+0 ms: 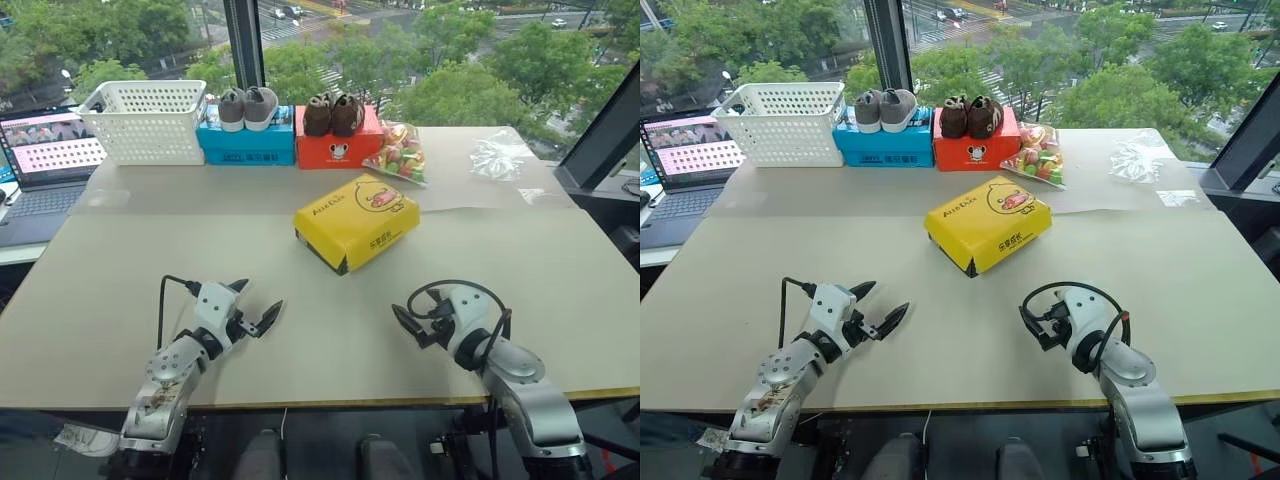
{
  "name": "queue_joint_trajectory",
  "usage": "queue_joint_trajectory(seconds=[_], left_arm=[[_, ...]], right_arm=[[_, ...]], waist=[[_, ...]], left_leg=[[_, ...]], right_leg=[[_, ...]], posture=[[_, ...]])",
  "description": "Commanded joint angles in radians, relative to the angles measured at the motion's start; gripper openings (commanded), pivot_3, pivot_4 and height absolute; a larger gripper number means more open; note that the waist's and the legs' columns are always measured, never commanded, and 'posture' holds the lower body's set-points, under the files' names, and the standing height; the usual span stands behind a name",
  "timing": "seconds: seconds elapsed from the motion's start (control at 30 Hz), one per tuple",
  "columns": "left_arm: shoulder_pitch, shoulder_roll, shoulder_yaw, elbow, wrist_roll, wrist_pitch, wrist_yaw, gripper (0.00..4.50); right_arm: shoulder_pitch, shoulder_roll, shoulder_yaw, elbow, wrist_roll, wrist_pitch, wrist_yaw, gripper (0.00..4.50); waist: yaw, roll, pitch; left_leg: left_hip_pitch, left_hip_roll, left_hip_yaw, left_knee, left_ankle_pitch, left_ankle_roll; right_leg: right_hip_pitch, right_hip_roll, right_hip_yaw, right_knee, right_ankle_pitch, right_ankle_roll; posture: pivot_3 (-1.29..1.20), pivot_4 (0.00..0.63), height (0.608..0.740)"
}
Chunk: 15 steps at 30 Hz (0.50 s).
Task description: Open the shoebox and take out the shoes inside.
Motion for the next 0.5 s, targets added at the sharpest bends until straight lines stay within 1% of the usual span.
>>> queue_joint_trajectory(seconds=[0.03, 0.13, 0.2, 0.23, 0.27, 0.3, 0.37, 0.43, 0.47, 0.5], left_arm=[[-0.055, 0.004, 0.054, 0.017, -0.016, -0.001, 0.030, 4.50], [-0.168, 0.022, 0.134, 0.095, -0.044, 0.058, 0.087, 4.50], [-0.211, 0.028, 0.149, 0.126, -0.056, 0.056, 0.075, 3.98], [-0.243, 0.035, 0.151, 0.157, -0.052, 0.048, 0.068, 3.89], [-0.274, 0.043, 0.149, 0.190, -0.038, 0.040, 0.067, 3.54], [-0.303, 0.049, 0.148, 0.226, -0.025, 0.033, 0.071, 3.09], [-0.351, 0.053, 0.149, 0.288, -0.010, 0.018, 0.080, 2.46], [-0.406, 0.055, 0.144, 0.360, 0.017, -0.016, 0.090, 1.66], [-0.443, 0.054, 0.140, 0.401, 0.036, -0.038, 0.104, 1.37], [-0.480, 0.051, 0.135, 0.443, 0.055, -0.060, 0.118, 0.98]], right_arm=[[-0.089, -0.005, -0.031, 0.027, -0.006, -0.004, -0.025, 4.48], [-0.260, -0.035, -0.090, 0.164, -0.044, -0.003, -0.093, 4.48], [-0.324, -0.041, -0.100, 0.240, -0.062, -0.012, -0.121, 4.50], [-0.367, -0.052, -0.098, 0.294, -0.081, -0.024, -0.135, 4.24], [-0.407, -0.064, -0.091, 0.348, -0.105, -0.042, -0.144, 3.98], [-0.443, -0.075, -0.081, 0.399, -0.130, -0.064, -0.155, 3.72], [-0.500, -0.084, -0.066, 0.483, -0.166, -0.106, -0.169, 3.09], [-0.562, -0.086, -0.046, 0.575, -0.202, -0.155, -0.181, 2.30], [-0.605, -0.087, -0.029, 0.638, -0.225, -0.187, -0.188, 2.06], [-0.648, -0.089, -0.013, 0.704, -0.248, -0.221, -0.195, 1.73]], waist=[[0.000, 0.000, 0.000], [-0.005, -0.001, 0.003], [-0.003, -0.002, 0.003], [-0.003, -0.003, 0.002], [-0.002, -0.003, 0.001], [0.000, -0.003, 0.002], [0.001, -0.003, 0.002], [-0.001, -0.004, 0.002], [-0.001, -0.004, 0.002], [-0.001, -0.004, 0.002]], left_leg=[[0.000, 0.000, 0.000, 0.000, 0.000, 0.000], [0.000, 0.002, 0.001, 0.003, 0.000, 0.000], [0.000, 0.003, 0.000, 0.003, 0.001, -0.001], [0.001, 0.003, 0.000, 0.003, 0.001, -0.001], [0.003, 0.003, 0.000, 0.003, 0.001, -0.001], [0.003, 0.003, 0.000, 0.003, 0.001, 0.000], [0.002, 0.002, 0.000, 0.003, 0.001, 0.000], [0.001, 0.002, 0.000, 0.002, 0.001, 0.000], [0.000, 0.002, 0.001, 0.001, 0.001, 0.000], [-0.001, 0.002, 0.000, 0.000, 0.001, 0.000]], right_leg=[[0.000, 0.000, 0.000, 0.000, 0.000, 0.000], [-0.001, 0.003, 0.002, 0.000, 0.002, 0.003], [-0.001, 0.004, 0.002, 0.000, 0.004, 0.002], [0.000, 0.004, 0.002, 0.000, 0.004, 0.002], [0.002, 0.004, 0.002, -0.001, 0.004, 0.003], [0.002, 0.004, 0.002, -0.001, 0.004, 0.003], [0.001, 0.004, 0.002, -0.001, 0.006, 0.003], [0.001, 0.004, 0.002, -0.002, 0.007, -0.001], [0.000, 0.004, 0.002, -0.001, 0.007, -0.001], [-0.001, 0.004, 0.002, -0.001, 0.007, -0.001]], posture=[[0.00, 0.150, 0.740], [0.00, 0.150, 0.740], [0.00, 0.150, 0.740], [0.00, 0.150, 0.740], [0.00, 0.150, 0.740], [0.00, 0.150, 0.740], [0.00, 0.150, 0.740], [0.00, 0.150, 0.740], [0.00, 0.150, 0.740], [0.00, 0.150, 0.740]])
